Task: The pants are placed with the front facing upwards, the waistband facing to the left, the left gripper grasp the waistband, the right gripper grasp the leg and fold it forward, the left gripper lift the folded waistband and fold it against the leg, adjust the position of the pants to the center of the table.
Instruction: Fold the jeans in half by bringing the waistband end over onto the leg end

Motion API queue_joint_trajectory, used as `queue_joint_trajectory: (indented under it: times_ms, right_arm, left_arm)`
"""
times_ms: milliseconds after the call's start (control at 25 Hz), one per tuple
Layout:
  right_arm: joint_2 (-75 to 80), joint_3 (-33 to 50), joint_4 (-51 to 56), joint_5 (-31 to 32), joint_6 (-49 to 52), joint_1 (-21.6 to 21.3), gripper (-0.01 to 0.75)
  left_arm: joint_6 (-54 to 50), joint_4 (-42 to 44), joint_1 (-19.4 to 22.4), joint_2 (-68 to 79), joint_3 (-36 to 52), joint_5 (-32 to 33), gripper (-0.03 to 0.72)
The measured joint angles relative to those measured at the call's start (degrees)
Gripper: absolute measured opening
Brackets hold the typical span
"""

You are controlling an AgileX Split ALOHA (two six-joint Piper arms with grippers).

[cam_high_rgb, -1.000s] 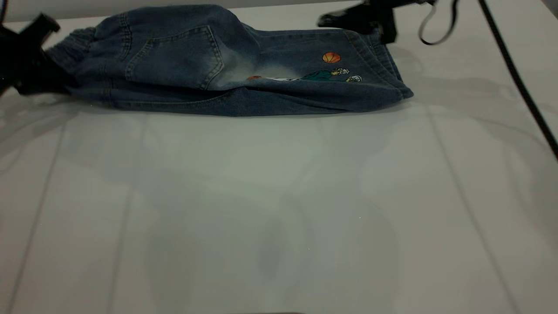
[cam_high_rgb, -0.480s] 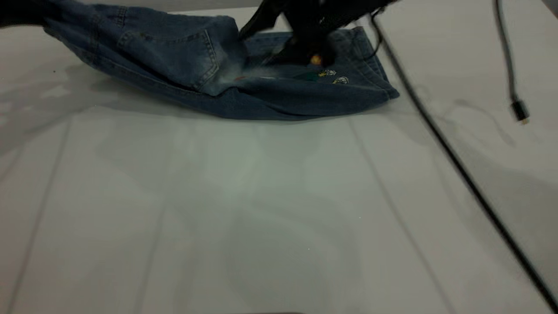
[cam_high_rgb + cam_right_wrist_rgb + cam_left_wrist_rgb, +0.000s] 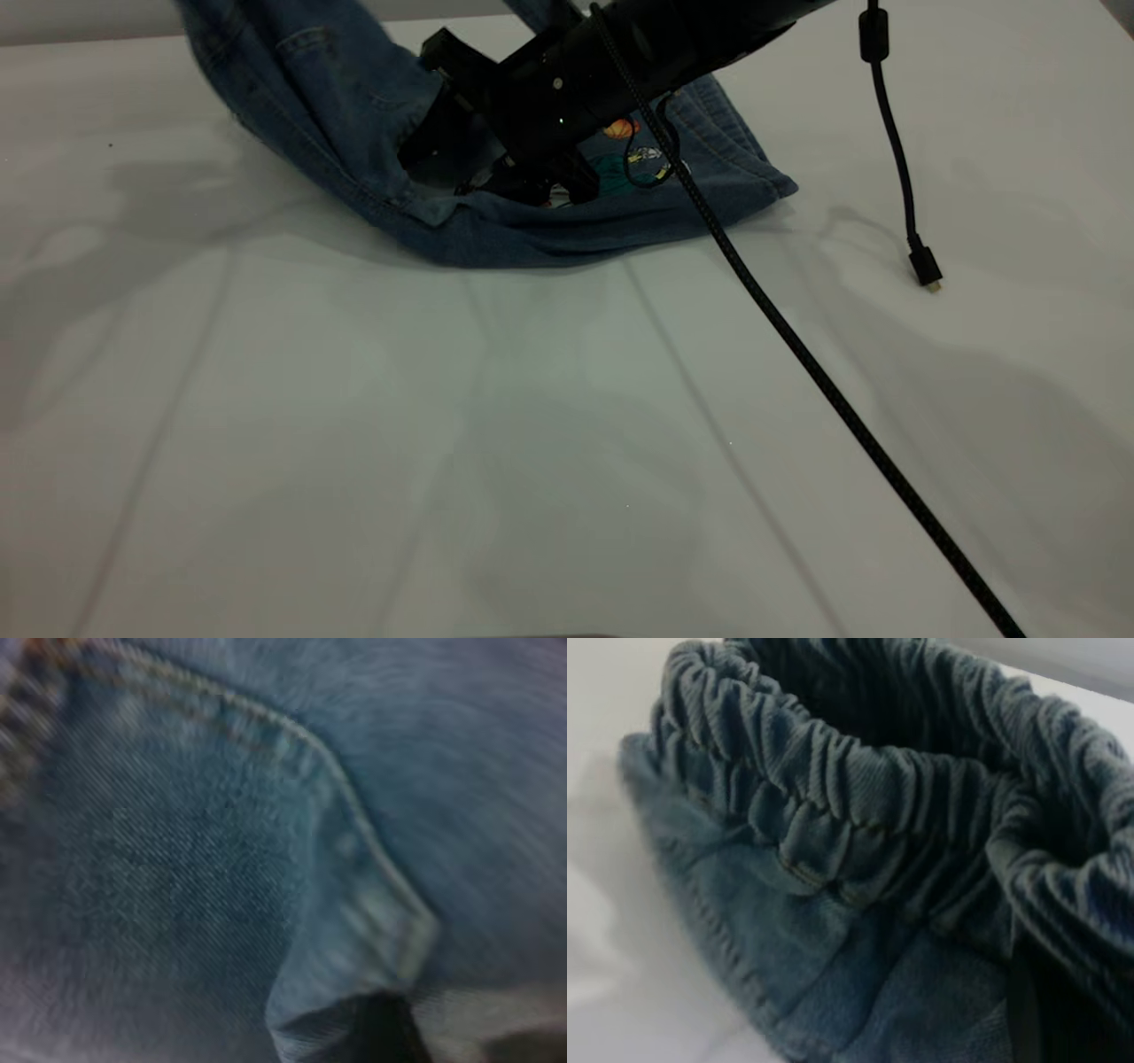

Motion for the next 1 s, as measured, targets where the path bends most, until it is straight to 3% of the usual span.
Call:
queue_joint_trajectory:
  times_ms: [440, 680, 1000]
  right_arm:
    - [-7.3, -5.3, -20.3, 11.2, 3.3, -7.4, 0.372]
    - [-12.3, -5.3, -22.8, 13.0, 4.0, -11.3, 0.372]
    - [-24.3, -5.3, -22.8, 13.5, 2.9, -21.5, 0.372]
  left_arm:
    - [3.8, 0.0, -11.4, -4.0, 0.0, -5.4, 0.057]
    - [5.0, -0.1, -20.8, -4.3, 0.0, -12.3, 0.057]
    - [5.1, -0.9, -30.8, -1.5, 0.0, -20.8, 0.057]
